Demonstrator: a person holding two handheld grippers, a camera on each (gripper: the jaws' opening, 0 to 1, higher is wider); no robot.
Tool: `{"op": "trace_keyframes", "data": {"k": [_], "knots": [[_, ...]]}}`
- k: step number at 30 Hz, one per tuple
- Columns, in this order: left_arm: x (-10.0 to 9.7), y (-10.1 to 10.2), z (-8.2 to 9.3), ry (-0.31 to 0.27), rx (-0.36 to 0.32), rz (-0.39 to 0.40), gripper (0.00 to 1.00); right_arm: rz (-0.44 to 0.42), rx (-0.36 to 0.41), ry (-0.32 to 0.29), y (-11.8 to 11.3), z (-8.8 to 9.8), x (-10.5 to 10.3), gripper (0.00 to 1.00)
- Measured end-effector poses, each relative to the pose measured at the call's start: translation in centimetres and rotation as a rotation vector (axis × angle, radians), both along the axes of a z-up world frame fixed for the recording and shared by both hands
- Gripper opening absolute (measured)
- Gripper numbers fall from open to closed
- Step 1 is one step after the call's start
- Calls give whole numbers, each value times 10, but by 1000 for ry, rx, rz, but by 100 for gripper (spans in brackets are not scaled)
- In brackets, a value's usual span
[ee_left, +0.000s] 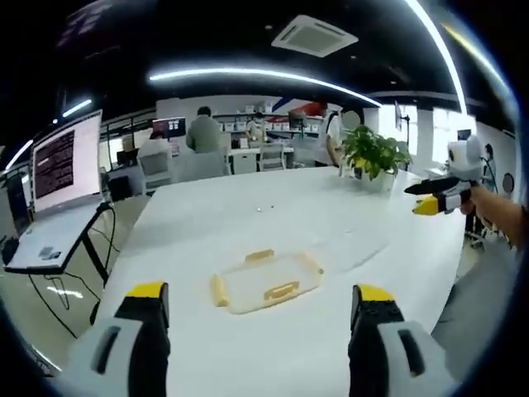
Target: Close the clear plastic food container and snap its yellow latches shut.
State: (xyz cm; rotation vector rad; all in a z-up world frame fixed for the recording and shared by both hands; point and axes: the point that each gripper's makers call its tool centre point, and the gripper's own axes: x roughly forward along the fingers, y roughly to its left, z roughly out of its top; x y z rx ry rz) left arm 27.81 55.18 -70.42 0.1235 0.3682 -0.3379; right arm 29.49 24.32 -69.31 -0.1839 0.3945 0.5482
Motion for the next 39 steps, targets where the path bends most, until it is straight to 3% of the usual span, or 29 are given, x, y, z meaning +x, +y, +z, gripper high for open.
{"op": "trace_keyframes", "data": {"k": [3, 5, 7, 17, 27, 39], "knots": [[9, 1, -2, 5, 33, -35, 87, 35, -13, 1, 9, -1, 8, 61], [15, 5, -10, 47, 78, -48, 84, 70, -35, 3, 17, -3, 13, 59], [23, 4, -10, 30, 101, -81, 84, 99, -47, 4, 25, -5, 19, 60], [57, 16, -23, 63, 315, -183, 80, 241, -151, 21, 56, -20, 43, 58], [77, 16, -39, 93, 401, -251, 76, 340, -221, 20, 82, -31, 58, 56], [96, 19, -55, 130, 559, -356, 73, 470, -311, 42, 109, -52, 65, 51]]}}
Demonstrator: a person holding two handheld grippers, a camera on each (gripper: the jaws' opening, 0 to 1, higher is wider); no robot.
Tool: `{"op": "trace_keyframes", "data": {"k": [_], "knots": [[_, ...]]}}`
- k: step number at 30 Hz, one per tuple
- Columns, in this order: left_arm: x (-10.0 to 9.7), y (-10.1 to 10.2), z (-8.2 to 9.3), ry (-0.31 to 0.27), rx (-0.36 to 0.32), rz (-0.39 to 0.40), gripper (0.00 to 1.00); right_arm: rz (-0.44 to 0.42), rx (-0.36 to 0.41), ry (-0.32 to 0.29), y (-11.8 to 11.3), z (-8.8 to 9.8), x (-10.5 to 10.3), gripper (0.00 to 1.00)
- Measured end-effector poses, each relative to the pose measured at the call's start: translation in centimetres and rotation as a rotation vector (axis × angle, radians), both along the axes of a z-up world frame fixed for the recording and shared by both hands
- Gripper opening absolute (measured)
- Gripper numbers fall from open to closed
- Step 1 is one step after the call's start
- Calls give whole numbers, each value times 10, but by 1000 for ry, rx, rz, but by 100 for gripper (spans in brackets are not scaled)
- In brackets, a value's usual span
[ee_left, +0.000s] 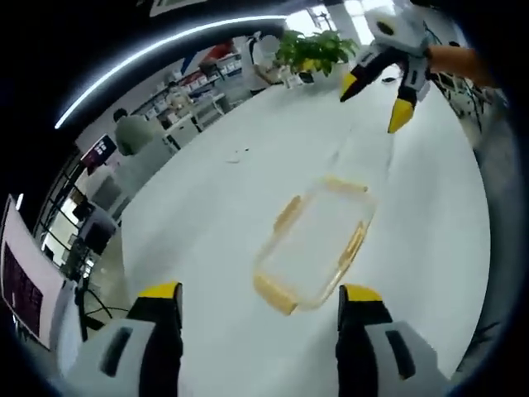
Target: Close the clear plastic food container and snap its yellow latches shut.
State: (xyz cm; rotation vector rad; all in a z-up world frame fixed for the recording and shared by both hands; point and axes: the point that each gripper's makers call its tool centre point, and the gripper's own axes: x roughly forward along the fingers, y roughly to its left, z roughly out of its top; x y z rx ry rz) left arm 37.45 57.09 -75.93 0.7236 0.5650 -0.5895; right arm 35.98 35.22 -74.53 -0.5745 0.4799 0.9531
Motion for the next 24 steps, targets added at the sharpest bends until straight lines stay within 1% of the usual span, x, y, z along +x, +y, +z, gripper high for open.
{"op": "trace_keyframes", "data": {"k": [3, 7, 10, 11, 14, 15, 16, 19, 21, 23, 24], "knots": [[2, -1, -4, 12, 21, -23, 72, 29, -33, 9, 5, -7, 2, 50], [7, -1, -11, 23, 72, -57, 71, 75, -75, 19, 13, -17, 4, 50], [10, -3, -15, 40, 92, -95, 70, 118, -110, 16, 21, -22, 8, 50], [11, -2, -18, 58, 119, -105, 70, 130, -123, 20, 23, -24, 9, 50], [17, -2, -21, 60, 160, -140, 70, 172, -152, 24, 30, -30, 12, 50], [20, -1, -22, 61, 173, -144, 69, 188, -174, 25, 32, -34, 14, 50], [21, -2, -22, 61, 176, -148, 69, 201, -194, 26, 32, -37, 15, 50], [24, -4, -28, 88, 198, -185, 69, 232, -239, 39, 33, -48, 18, 50], [26, -4, -33, 101, 218, -199, 69, 248, -253, 56, 35, -53, 19, 50], [28, -5, -35, 108, 223, -205, 69, 258, -265, 60, 37, -57, 20, 50], [26, -6, -38, 121, 221, -213, 69, 265, -277, 61, 37, -60, 22, 50]]}}
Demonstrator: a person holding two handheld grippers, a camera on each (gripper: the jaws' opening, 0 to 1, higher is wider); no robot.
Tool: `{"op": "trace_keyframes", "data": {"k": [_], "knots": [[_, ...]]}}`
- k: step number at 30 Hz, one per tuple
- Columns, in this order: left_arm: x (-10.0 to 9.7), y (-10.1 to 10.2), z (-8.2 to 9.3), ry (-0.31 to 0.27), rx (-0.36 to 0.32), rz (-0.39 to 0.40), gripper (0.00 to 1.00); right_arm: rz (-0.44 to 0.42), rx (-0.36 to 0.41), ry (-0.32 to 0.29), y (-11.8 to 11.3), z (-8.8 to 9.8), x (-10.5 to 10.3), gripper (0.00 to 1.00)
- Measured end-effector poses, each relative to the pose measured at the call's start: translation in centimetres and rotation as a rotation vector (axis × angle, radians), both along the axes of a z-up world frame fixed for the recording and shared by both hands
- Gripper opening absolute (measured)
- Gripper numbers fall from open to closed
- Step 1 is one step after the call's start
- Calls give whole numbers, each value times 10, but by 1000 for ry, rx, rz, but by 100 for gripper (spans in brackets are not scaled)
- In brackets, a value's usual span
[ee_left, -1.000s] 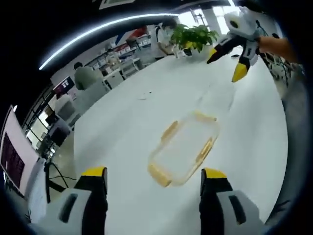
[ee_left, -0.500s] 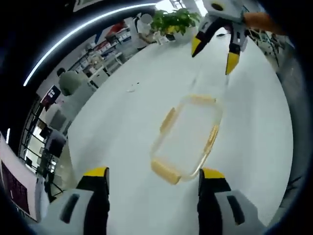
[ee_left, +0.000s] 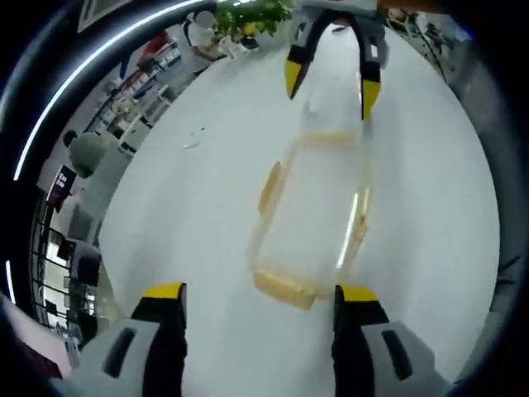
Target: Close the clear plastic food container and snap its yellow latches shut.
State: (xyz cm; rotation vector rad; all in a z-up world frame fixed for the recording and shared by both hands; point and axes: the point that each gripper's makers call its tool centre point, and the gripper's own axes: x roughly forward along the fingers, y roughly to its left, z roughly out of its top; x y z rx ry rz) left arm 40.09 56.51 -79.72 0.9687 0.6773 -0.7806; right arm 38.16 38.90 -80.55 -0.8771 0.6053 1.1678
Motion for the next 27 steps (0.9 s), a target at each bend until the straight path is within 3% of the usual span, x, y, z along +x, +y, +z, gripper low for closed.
{"op": "trace_keyframes", "data": {"k": [4, 12, 20, 23, 27], "knots": [[-1, 1, -8, 32, 38, -24, 68, 14, -19, 38, 2, -10, 0, 50], [0, -6, -17, 94, 33, -67, 66, 43, -72, 87, 3, -29, 2, 48], [-5, -15, -19, 122, 53, -190, 60, 40, -75, 142, 2, -35, 3, 45], [-6, -10, -19, 121, 115, -224, 60, 45, -82, 141, 1, -36, 3, 45], [-5, -7, -21, 120, 147, -269, 55, 54, -82, 147, 1, -36, 3, 44]]}}
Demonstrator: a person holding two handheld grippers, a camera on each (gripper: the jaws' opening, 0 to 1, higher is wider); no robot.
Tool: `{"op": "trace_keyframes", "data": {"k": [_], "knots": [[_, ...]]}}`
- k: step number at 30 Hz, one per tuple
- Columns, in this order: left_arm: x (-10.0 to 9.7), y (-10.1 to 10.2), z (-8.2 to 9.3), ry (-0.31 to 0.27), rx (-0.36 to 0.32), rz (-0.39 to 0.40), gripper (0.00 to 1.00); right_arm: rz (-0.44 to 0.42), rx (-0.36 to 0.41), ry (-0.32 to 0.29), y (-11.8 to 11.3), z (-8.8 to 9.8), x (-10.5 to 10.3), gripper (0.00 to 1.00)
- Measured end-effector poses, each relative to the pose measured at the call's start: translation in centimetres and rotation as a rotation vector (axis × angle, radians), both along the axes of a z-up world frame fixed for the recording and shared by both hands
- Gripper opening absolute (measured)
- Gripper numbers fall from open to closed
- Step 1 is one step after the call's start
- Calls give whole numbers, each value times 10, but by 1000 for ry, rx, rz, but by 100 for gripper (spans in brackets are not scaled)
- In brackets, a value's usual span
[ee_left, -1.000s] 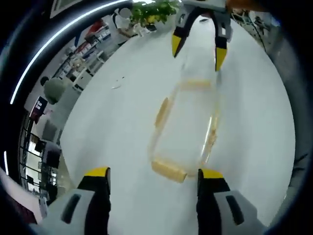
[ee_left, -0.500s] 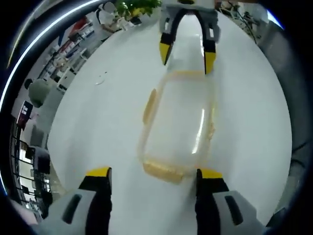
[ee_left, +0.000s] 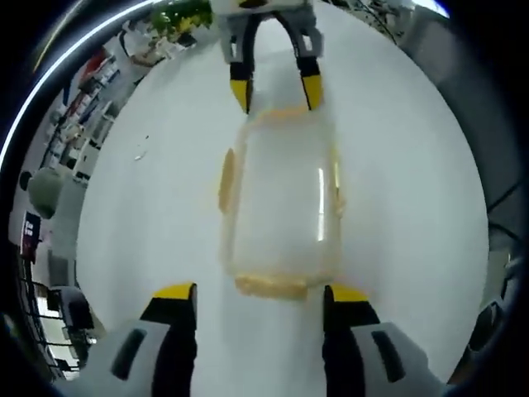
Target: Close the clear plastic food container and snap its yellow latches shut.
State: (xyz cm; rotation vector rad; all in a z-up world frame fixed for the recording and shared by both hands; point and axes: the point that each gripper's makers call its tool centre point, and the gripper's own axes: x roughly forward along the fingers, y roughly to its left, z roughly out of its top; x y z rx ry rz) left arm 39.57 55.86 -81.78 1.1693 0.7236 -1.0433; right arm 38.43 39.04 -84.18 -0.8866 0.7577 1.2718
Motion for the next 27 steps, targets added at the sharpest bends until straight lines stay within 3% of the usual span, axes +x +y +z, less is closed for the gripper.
{"op": "trace_keyframes", "data": {"k": [4, 6, 10, 13, 14, 15, 18, 21, 27], "knots": [[-3, -6, -3, 24, -13, -69, 45, 7, 5, 12, 1, -1, -1, 41], [-3, -7, -6, 35, -21, -62, 42, 11, 9, 21, 3, -1, -2, 40], [0, -6, -8, 40, -6, -87, 41, 22, 8, 29, 3, -2, -2, 38], [-6, -2, -19, 106, 23, -80, 39, 20, 11, 46, 4, -3, -2, 38], [-4, -9, -16, 90, -19, -93, 37, 20, 12, 49, 4, -3, -2, 37], [-1, -11, -14, 69, -20, -117, 39, 22, 14, 51, 4, -3, -2, 37], [0, -9, -14, 77, -2, -118, 42, 28, 15, 60, 4, -3, -3, 38], [-4, -10, -17, 112, 9, -145, 38, 28, 18, 87, 4, -4, -1, 38], [-3, -9, -18, 149, 1, -113, 37, 33, 20, 109, 5, -5, -2, 38]]}}
